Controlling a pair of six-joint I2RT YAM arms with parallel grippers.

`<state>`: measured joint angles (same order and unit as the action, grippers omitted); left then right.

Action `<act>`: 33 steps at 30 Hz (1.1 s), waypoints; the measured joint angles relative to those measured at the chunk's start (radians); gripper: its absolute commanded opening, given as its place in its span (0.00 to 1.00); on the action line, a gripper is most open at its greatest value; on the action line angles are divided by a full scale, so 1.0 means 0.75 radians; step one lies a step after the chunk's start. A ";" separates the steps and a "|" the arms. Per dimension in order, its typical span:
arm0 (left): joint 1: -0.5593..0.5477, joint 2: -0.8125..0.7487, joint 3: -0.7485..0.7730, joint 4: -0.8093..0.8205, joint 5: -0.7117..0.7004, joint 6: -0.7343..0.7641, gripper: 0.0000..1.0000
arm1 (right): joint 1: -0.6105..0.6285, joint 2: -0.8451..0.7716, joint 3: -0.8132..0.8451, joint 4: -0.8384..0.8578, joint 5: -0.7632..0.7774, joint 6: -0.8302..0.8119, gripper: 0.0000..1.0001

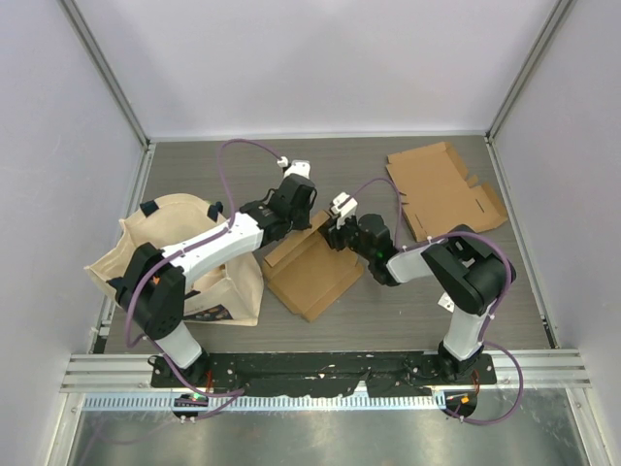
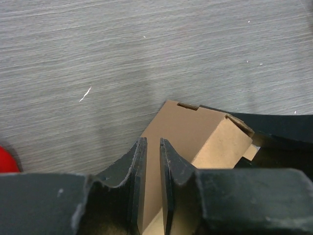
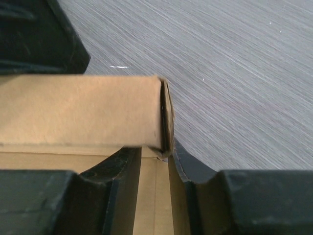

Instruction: Fold the paper box

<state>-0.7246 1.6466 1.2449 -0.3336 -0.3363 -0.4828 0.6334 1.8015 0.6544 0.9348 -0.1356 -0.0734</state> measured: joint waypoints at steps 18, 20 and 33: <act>0.085 0.001 -0.013 -0.002 0.146 -0.011 0.20 | 0.010 0.095 0.090 0.055 0.022 0.035 0.01; 0.122 0.003 -0.012 -0.002 0.196 -0.016 0.20 | 0.022 0.100 0.091 0.067 0.063 0.052 0.01; 0.224 0.074 0.028 -0.028 0.336 -0.046 0.28 | 0.192 0.117 0.199 -0.105 0.557 0.134 0.49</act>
<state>-0.5564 1.7023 1.2663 -0.3550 -0.0845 -0.5171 0.7773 1.8893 0.8040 0.8562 0.2821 0.0269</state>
